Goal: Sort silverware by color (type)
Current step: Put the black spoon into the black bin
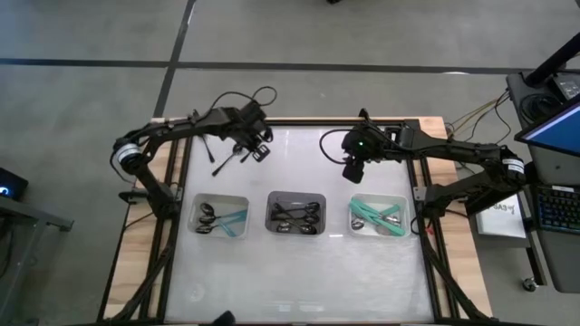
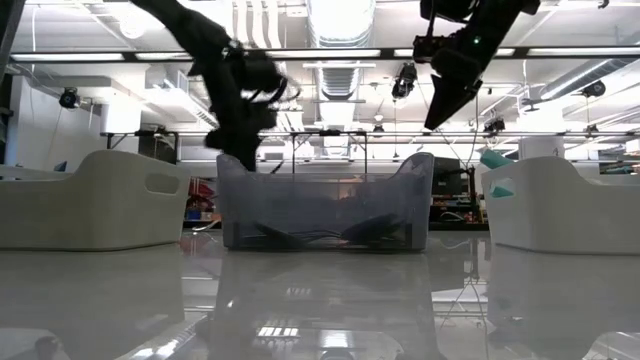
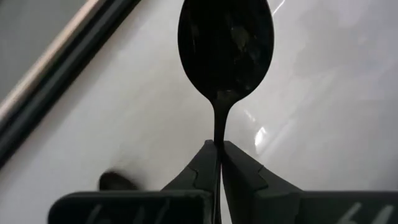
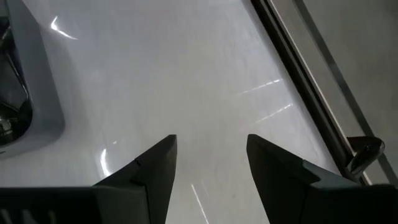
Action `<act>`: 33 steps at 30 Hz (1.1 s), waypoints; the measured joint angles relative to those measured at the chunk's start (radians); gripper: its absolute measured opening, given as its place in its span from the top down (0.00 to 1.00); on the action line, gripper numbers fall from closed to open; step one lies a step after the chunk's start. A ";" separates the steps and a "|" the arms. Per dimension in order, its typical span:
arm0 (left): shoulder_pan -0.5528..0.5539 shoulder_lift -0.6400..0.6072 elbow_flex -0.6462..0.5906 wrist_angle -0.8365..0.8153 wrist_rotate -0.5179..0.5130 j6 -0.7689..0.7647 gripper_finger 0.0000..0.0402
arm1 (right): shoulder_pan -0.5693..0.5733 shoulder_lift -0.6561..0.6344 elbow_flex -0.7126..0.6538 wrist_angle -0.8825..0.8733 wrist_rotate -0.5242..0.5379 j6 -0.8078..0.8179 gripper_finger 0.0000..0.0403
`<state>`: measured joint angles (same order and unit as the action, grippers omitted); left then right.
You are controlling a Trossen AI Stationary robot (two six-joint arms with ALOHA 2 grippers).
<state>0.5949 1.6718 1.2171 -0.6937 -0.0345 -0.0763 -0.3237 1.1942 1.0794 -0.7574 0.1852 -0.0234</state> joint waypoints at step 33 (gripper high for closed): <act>-0.518 0.039 0.143 0.152 0.212 0.036 1.00 | -0.002 0.000 0.000 0.112 0.130 -0.037 0.54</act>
<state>0.0770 1.7104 1.3598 -0.5416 0.1779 -0.0398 -0.3260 1.1942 1.0790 -0.6456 0.3149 -0.0607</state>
